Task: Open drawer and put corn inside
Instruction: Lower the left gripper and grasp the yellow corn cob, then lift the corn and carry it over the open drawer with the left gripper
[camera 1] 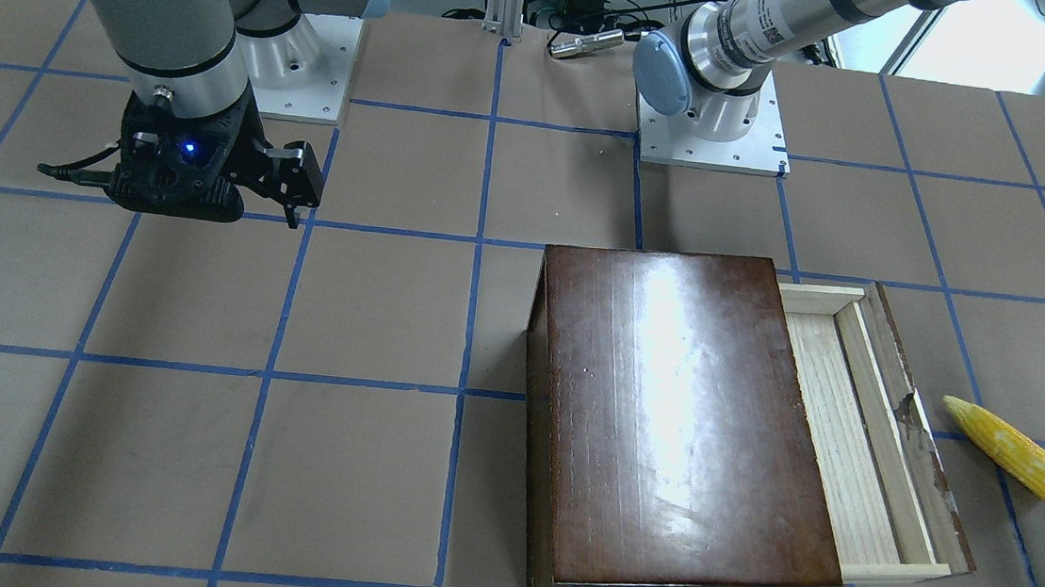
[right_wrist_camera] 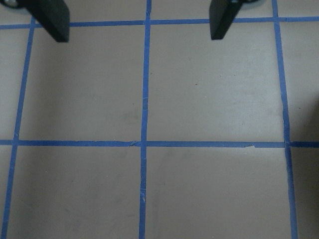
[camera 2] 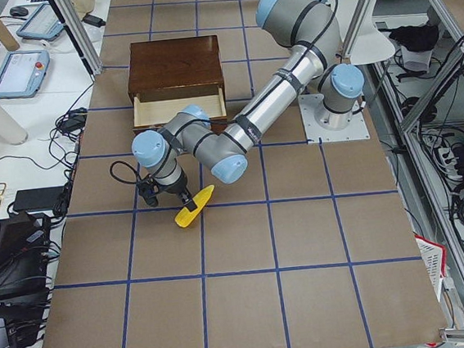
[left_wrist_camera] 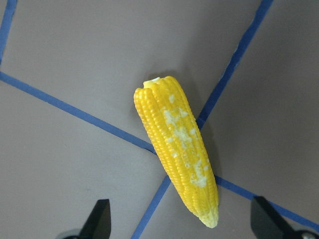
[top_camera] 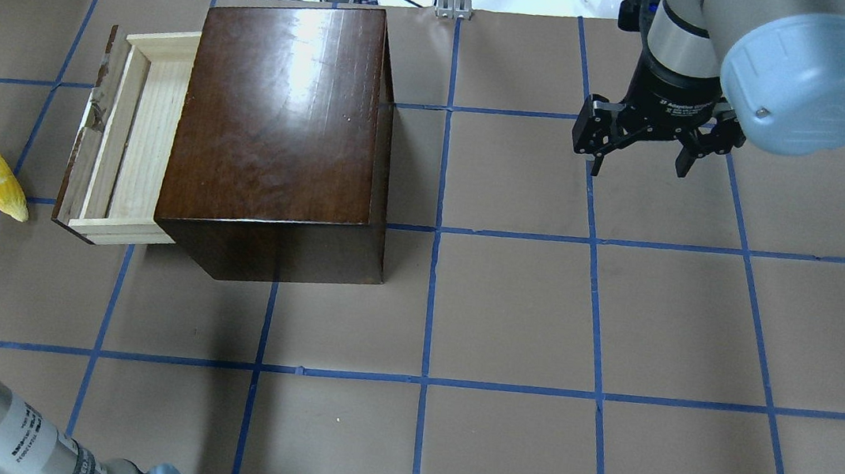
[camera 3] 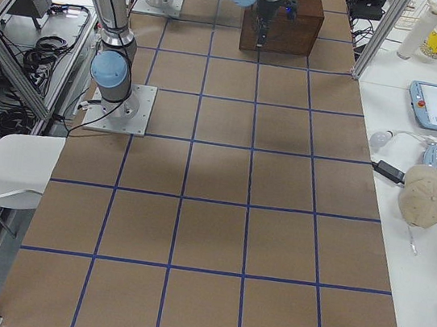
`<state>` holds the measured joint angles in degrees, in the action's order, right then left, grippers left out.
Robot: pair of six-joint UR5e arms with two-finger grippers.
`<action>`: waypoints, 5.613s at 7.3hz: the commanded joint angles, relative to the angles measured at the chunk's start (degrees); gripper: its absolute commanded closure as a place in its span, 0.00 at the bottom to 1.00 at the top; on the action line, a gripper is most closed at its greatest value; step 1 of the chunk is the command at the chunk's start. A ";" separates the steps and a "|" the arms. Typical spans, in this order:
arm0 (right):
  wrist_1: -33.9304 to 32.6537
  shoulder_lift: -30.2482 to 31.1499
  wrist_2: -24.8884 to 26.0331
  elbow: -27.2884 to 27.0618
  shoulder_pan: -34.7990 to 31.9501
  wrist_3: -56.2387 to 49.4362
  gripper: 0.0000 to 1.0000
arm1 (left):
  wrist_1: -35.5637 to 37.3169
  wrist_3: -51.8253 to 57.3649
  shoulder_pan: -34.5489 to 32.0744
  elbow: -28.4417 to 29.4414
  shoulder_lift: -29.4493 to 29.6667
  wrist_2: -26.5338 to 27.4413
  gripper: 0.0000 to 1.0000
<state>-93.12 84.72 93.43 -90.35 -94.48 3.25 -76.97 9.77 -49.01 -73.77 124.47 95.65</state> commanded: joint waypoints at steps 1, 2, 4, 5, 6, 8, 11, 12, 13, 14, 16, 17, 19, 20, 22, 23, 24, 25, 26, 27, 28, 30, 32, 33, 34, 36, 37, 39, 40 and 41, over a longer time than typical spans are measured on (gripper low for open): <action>0.04 -0.08 0.00 0.00 0.00 0.00 0.00 | 1.11 -6.74 -0.12 -3.02 0.60 0.06 0.00; 0.04 0.01 0.00 0.00 0.00 0.00 0.00 | 2.16 -8.70 -0.12 -4.27 0.43 0.06 0.00; 0.04 0.01 0.00 0.00 0.00 0.00 0.00 | 3.14 -8.89 -0.03 -4.81 0.69 1.28 0.00; 0.04 -0.08 0.00 0.00 0.00 0.00 0.00 | 4.01 -8.89 -0.03 -5.24 1.56 1.56 0.00; 0.04 0.01 0.00 0.00 0.00 0.00 0.00 | 5.67 -9.50 -0.03 -5.16 2.35 1.56 0.00; 0.04 0.01 0.00 0.00 0.00 0.00 0.00 | 8.85 -15.28 -0.03 -5.33 4.20 1.47 0.00; 0.04 -0.08 0.00 0.00 0.00 0.00 0.00 | 8.85 -19.97 -0.12 -5.33 5.61 1.12 0.00; 0.04 0.01 0.00 0.00 0.00 0.00 0.00 | 8.94 -19.97 -0.04 -5.25 5.96 1.03 0.00; 0.04 0.01 0.00 0.00 0.00 0.00 0.00 | 8.94 -20.14 -0.12 -5.07 6.14 0.86 0.17; -0.05 -0.08 0.00 0.00 0.00 0.00 0.00 | 8.94 -19.97 -0.12 -5.07 6.05 0.68 0.80; 0.04 -0.08 0.00 0.00 0.00 0.00 0.00 | 8.85 -19.53 -0.12 -5.07 5.53 0.68 1.00; 0.04 0.01 0.00 0.00 0.00 0.00 0.00 | 8.50 -19.00 -0.12 -4.72 4.74 0.68 1.00; -0.05 0.01 0.00 0.00 0.00 0.00 0.00 | 8.06 -15.24 -1.00 -4.19 2.90 0.95 1.00; 0.04 0.01 0.00 0.00 0.00 0.00 0.00 | 8.06 -13.04 -1.00 -4.19 1.76 0.86 1.00; -0.05 0.01 0.00 0.00 0.00 0.00 0.00 | 1.43 -8.73 -1.18 -0.70 -2.37 0.94 1.00; -0.05 0.01 0.00 0.00 0.00 0.00 0.00 | -5.49 -8.11 -2.57 3.33 -4.04 0.86 1.00; -0.05 -0.08 -0.09 0.00 0.00 0.00 0.00 | -9.91 -6.10 -4.15 7.20 -5.27 0.86 1.00; 0.04 -0.08 -0.09 0.00 0.00 0.00 0.00 | -13.18 -2.08 -5.04 9.50 -6.24 0.77 1.00; 0.04 0.01 -0.09 0.00 0.00 0.00 0.00 | -14.34 -1.69 -6.18 10.13 -7.30 0.86 1.00; -0.05 -0.08 -0.17 0.00 0.00 0.00 0.00 | -14.35 -1.60 -8.45 10.14 -8.61 0.86 1.00; 0.04 -0.08 -0.18 0.00 0.00 0.00 0.00 | -14.70 0.41 -11.43 10.05 -10.02 0.68 1.00; 0.04 -0.08 -0.18 0.00 0.00 0.00 0.00 | -14.79 3.94 -16.71 9.70 -11.52 0.86 1.00; 0.04 -0.08 -0.18 0.00 0.00 0.00 0.00 | -15.32 3.68 -20.50 8.30 -11.00 -2.29 1.00; 0.04 -0.08 -0.18 0.00 0.00 0.00 0.00 | -15.23 3.07 -21.47 6.55 -10.39 -3.53 1.00; 0.04 -0.08 -0.18 0.00 0.00 0.00 0.00 | -15.14 2.11 -22.26 4.10 -10.47 -6.06 1.00; -0.05 0.01 -0.09 0.00 0.00 0.00 0.00 | -14.53 0.43 -23.06 1.44 -10.13 -6.61 1.00; 0.04 0.01 -0.09 0.00 0.00 0.00 0.00 | -14.18 0.69 -23.76 1.17 -9.69 -6.53 1.00; 0.04 0.01 -0.09 0.00 0.00 0.00 0.00 | -14.18 1.21 -24.73 -0.49 -9.50 -6.53 1.00; 0.04 -0.08 -0.09 0.00 0.00 0.00 0.00 | -13.48 1.30 -24.56 -1.80 -9.59 -6.44 1.00; 0.04 -0.08 0.00 0.00 0.00 0.00 0.00 | -11.56 1.74 -24.56 -3.12 -9.51 -6.44 1.00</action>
<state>-93.09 84.67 93.36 -90.35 -94.48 3.25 -90.18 11.08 -73.54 -75.31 114.90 89.18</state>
